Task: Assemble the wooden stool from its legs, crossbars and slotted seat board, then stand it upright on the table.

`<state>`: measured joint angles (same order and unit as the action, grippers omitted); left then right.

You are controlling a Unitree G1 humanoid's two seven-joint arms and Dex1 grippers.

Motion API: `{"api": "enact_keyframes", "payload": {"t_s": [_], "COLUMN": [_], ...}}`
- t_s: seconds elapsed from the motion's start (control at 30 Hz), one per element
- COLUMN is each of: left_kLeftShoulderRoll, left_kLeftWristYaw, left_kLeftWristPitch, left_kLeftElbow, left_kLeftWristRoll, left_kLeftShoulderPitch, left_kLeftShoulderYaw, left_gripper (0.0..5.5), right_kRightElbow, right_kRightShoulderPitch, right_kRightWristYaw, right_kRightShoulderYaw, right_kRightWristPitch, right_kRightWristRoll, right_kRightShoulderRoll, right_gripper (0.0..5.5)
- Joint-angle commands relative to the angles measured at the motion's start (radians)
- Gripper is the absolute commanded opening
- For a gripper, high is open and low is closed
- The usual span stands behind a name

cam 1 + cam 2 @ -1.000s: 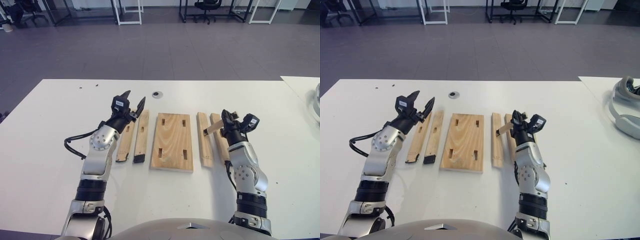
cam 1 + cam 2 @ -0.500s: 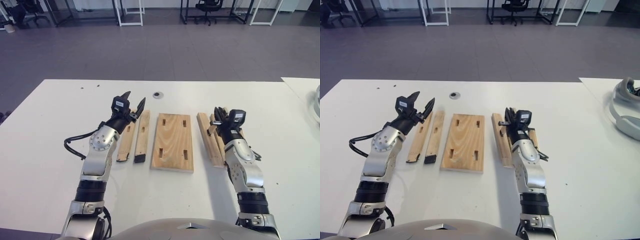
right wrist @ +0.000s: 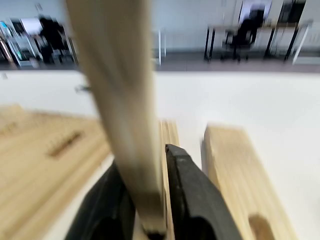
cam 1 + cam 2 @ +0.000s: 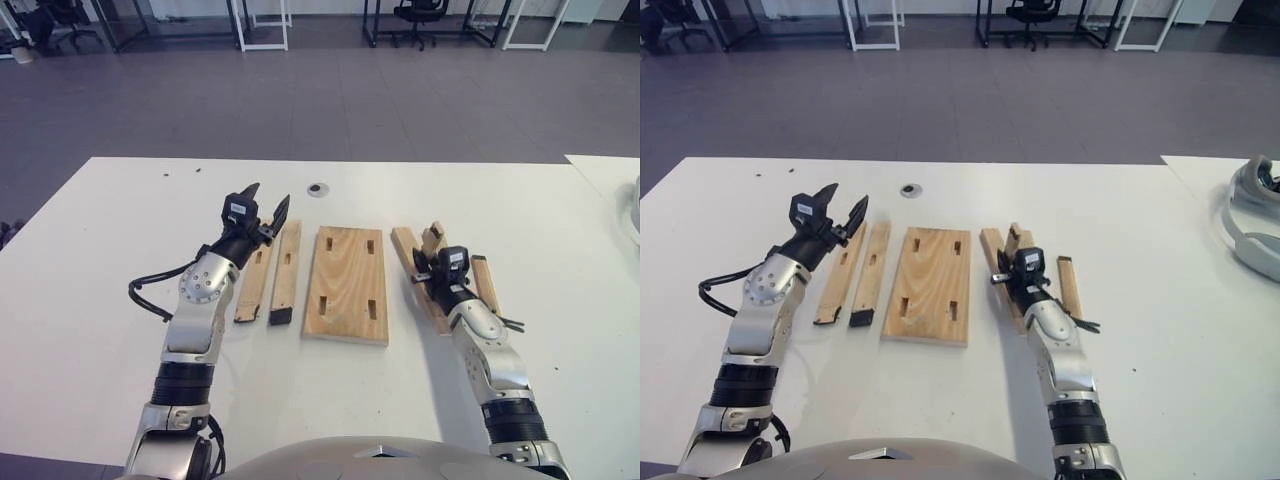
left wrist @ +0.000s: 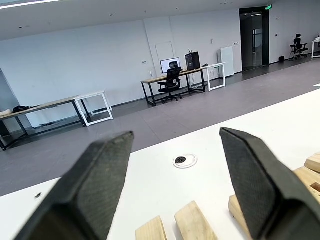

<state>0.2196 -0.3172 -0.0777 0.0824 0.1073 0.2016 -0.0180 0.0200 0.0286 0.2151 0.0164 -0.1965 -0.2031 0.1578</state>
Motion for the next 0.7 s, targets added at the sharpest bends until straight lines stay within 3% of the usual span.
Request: {"api": "enact_keyframes", "payload": {"t_s": [0.03,0.2,0.37,0.67,0.7], "left_kLeftShoulderRoll": [0.003,0.003,-0.003,-0.012,-0.013], "left_kLeftWristYaw": [0.012,0.023,0.039,0.06,0.062], "left_kLeftWristPitch": [0.0,-0.003,-0.002,0.0,0.001], "left_kLeftElbow": [0.007,0.01,0.026,0.036,0.033], "left_kLeftWristRoll": [0.001,0.002,-0.009,-0.024,-0.026], "left_kLeftShoulderPitch": [0.02,0.04,0.023,0.002,0.002], "left_kLeftShoulderYaw": [-0.012,-0.024,-0.023,-0.004,-0.002], "left_gripper": [3.16,3.16,3.16,3.16,3.16], "right_kRightElbow": [-0.129,-0.29,-0.377,-0.375,-0.373], "right_kRightShoulderPitch": [0.044,0.017,-0.008,-0.007,-0.004], "right_kRightWristYaw": [-0.004,-0.029,-0.067,-0.037,-0.033], "right_kRightShoulderYaw": [0.019,0.029,0.013,-0.054,-0.054], "right_kRightWristPitch": [-0.205,-0.519,-0.698,-0.798,-0.798], "right_kRightWristRoll": [-0.046,-0.097,-0.085,-0.031,-0.032], "right_kRightShoulderRoll": [0.034,0.061,0.08,0.169,0.166], "right_gripper": [1.64,2.65,3.62,3.62,3.43]}}
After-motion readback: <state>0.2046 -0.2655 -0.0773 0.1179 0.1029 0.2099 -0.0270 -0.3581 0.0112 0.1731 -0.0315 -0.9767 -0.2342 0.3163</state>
